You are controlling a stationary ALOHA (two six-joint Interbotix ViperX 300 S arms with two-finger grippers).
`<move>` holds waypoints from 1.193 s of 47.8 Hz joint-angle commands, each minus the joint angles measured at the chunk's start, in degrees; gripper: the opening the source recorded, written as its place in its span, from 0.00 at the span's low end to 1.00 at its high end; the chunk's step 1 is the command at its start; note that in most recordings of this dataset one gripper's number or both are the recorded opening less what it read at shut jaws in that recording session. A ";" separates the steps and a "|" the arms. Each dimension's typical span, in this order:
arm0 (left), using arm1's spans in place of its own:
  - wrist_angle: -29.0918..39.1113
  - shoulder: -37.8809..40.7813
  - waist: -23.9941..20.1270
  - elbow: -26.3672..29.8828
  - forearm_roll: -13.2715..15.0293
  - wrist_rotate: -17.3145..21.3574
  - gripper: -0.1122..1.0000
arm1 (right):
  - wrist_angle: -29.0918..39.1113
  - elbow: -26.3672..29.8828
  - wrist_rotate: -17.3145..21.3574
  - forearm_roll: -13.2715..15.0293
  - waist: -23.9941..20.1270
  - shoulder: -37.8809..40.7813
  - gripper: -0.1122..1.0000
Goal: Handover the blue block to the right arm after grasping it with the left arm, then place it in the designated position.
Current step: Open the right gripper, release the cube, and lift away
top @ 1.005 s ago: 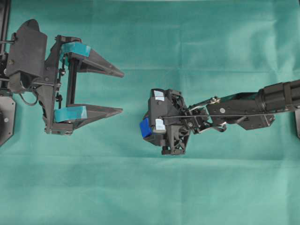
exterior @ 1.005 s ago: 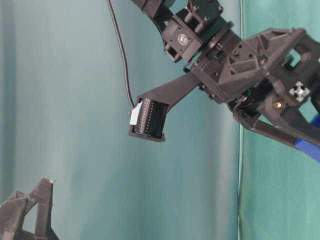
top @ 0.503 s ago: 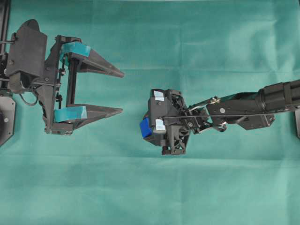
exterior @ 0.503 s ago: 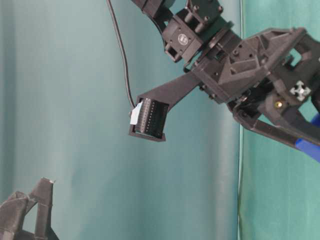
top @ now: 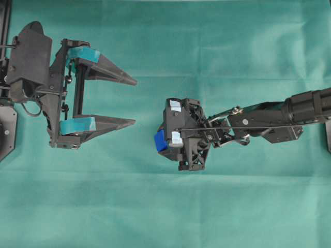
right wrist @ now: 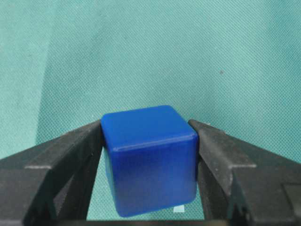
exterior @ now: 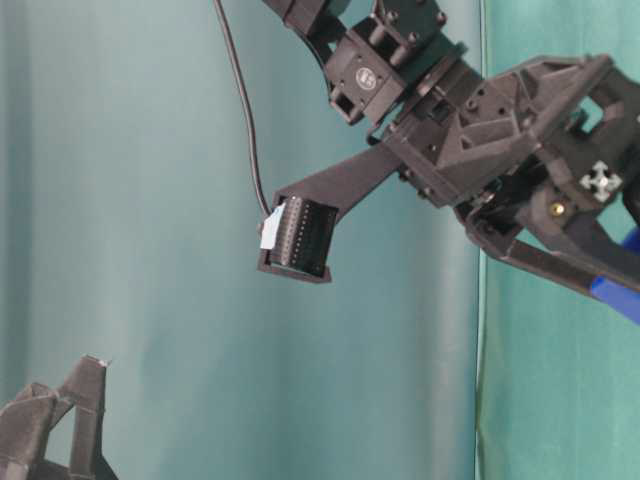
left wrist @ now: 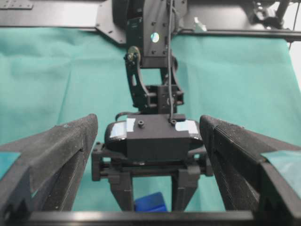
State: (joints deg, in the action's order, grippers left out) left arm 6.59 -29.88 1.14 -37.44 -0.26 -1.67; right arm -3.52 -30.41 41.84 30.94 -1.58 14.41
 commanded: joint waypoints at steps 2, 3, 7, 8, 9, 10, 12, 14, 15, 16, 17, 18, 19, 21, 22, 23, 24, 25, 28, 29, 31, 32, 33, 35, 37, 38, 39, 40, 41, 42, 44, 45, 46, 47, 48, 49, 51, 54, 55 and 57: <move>-0.53 -0.18 -0.18 1.14 0.09 0.00 1.00 | 0.26 1.49 0.09 -0.62 0.18 -0.88 0.79; -0.62 -0.18 -0.18 1.14 0.00 0.00 1.00 | 0.26 1.58 0.09 -0.70 0.18 -0.97 0.85; -0.62 -0.18 -0.18 1.05 0.00 0.00 1.00 | 0.26 1.67 0.09 -0.70 0.18 -0.88 0.95; -0.53 -0.18 -0.18 1.14 0.00 0.00 1.00 | 0.26 1.58 0.09 -0.70 0.18 -0.97 0.95; -0.62 -0.18 -0.18 1.05 0.09 0.00 1.00 | 0.26 1.67 0.09 -0.70 0.18 -0.97 0.96; -0.62 -0.18 -0.18 1.05 0.09 0.00 1.00 | 0.26 1.67 0.09 -0.70 0.18 -0.97 0.96; -0.62 -0.18 -0.18 1.05 0.00 0.00 1.00 | 0.26 1.76 0.09 -0.70 0.18 -0.97 0.95; -0.53 -0.18 -0.18 1.14 0.00 0.00 1.00 | 0.26 1.76 0.09 -0.70 0.18 -0.97 0.95; -0.53 -0.18 -0.18 1.14 0.09 0.00 1.00 | 0.26 1.76 0.09 -0.79 0.18 -0.97 0.95; -0.53 -0.26 -0.18 1.14 0.00 0.00 1.00 | 0.26 1.76 0.09 -0.70 0.18 -0.97 0.95; -0.53 -0.18 -0.18 1.05 0.00 0.00 1.00 | 0.26 1.76 0.09 -0.79 0.18 -0.97 0.95; -0.53 -0.18 -0.18 1.14 0.00 0.00 1.00 | 0.26 1.85 0.09 -0.79 0.18 -0.97 0.95; -0.53 -0.18 -0.18 1.05 0.09 0.00 1.00 | 0.26 1.76 0.09 -0.70 0.18 -0.97 0.95; -0.53 -0.18 -0.18 1.05 0.00 0.00 1.00 | 0.26 1.76 0.09 -0.70 0.18 -0.97 0.95; -0.53 -0.18 -0.18 1.05 0.00 0.00 1.00 | 0.26 1.76 0.09 -0.79 0.18 -0.97 0.95; -0.53 -0.26 -0.18 1.05 0.09 0.00 1.00 | 0.26 1.76 0.09 -0.79 0.18 -0.97 0.95; -0.53 -0.18 -0.18 1.14 0.00 0.00 1.00 | 0.26 1.85 0.09 -0.70 0.18 -0.97 0.95; -0.53 -0.18 -0.18 1.14 0.00 0.00 1.00 | 0.26 1.85 0.09 -0.70 0.18 -0.97 0.95; -0.53 -0.18 -0.18 1.05 0.00 0.00 1.00 | 0.26 1.85 0.09 -0.79 0.18 -0.97 0.95; -0.53 -0.26 -0.18 1.14 0.00 0.00 1.00 | 0.26 1.85 0.09 -0.70 0.18 -0.97 0.95; -0.53 -0.18 -0.18 1.05 0.00 0.00 1.00 | 0.26 1.85 0.09 -0.70 0.18 -1.05 0.95; -0.53 -0.18 -0.18 1.05 0.00 0.00 1.00 | 0.26 1.85 0.09 -0.79 0.18 -1.14 0.95; -0.53 -0.26 -0.18 1.14 0.09 0.00 1.00 | 0.35 1.85 0.00 -0.70 0.18 -1.32 0.95; -0.53 -0.18 -0.18 1.14 0.00 0.00 1.00 | 0.53 1.85 0.00 -0.70 0.09 -1.76 0.95; -0.53 -0.18 -0.18 1.14 0.00 0.00 1.00 | 0.97 1.85 -0.09 -0.70 0.00 -2.37 0.95; -0.53 -0.18 -0.18 1.14 0.00 0.00 1.00 | 1.32 1.85 -0.09 -0.62 0.00 -2.72 0.95; -0.62 -0.18 -0.18 1.14 0.00 0.00 1.00 | 1.58 1.85 -0.18 -0.53 -0.09 -3.08 0.95; -0.62 -0.18 -0.18 1.05 0.00 0.00 1.00 | 2.20 1.85 -0.18 -0.53 -0.09 -3.60 0.95; -0.53 -0.18 -0.18 1.14 0.00 0.00 1.00 | 2.55 1.76 -0.18 -0.44 -0.09 -4.04 0.95; -0.62 -0.18 -0.18 1.14 0.09 0.00 1.00 | 2.99 1.85 -0.26 -0.44 -0.18 -4.39 0.95; -0.62 -0.18 -0.18 1.14 0.00 0.00 1.00 | 3.78 1.85 -0.35 -0.44 -0.18 -5.19 0.95; -0.53 -0.18 -0.18 1.14 0.00 0.00 1.00 | 4.13 1.85 -0.35 -0.35 -0.18 -5.54 0.95; -0.53 -0.18 -0.18 1.14 0.00 0.00 1.00 | 4.57 1.85 -0.35 -0.35 -0.18 -6.06 0.95; -0.53 -0.18 -0.18 1.14 0.00 0.00 1.00 | 5.01 1.85 -0.44 -0.35 -0.18 -6.42 0.95; -0.53 -0.18 -0.18 1.14 0.00 0.00 1.00 | 5.45 1.85 -0.44 -0.35 -0.18 -6.94 0.95; -0.53 -0.18 -0.18 1.14 0.00 0.00 1.00 | 6.15 1.85 -0.53 -0.26 -0.18 -7.65 0.95; -0.62 -0.18 -0.18 1.14 0.09 0.00 1.00 | 7.03 1.85 -0.62 -0.18 -0.18 -8.79 0.95; -0.62 -0.18 -0.18 1.14 0.00 0.00 1.00 | 8.44 1.85 -0.70 0.09 -0.18 -10.55 0.95; -0.53 -0.18 -0.18 1.14 0.00 0.00 1.00 | 8.88 1.85 -0.70 0.18 -0.18 -11.16 0.95; -0.62 -0.18 -0.18 1.14 0.00 0.00 1.00 | 9.76 1.85 -0.70 0.26 -0.18 -12.39 0.95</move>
State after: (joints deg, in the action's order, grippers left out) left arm 6.59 -29.88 1.14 -37.44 -0.26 -1.67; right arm 5.01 -29.79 41.22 30.94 -1.58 5.63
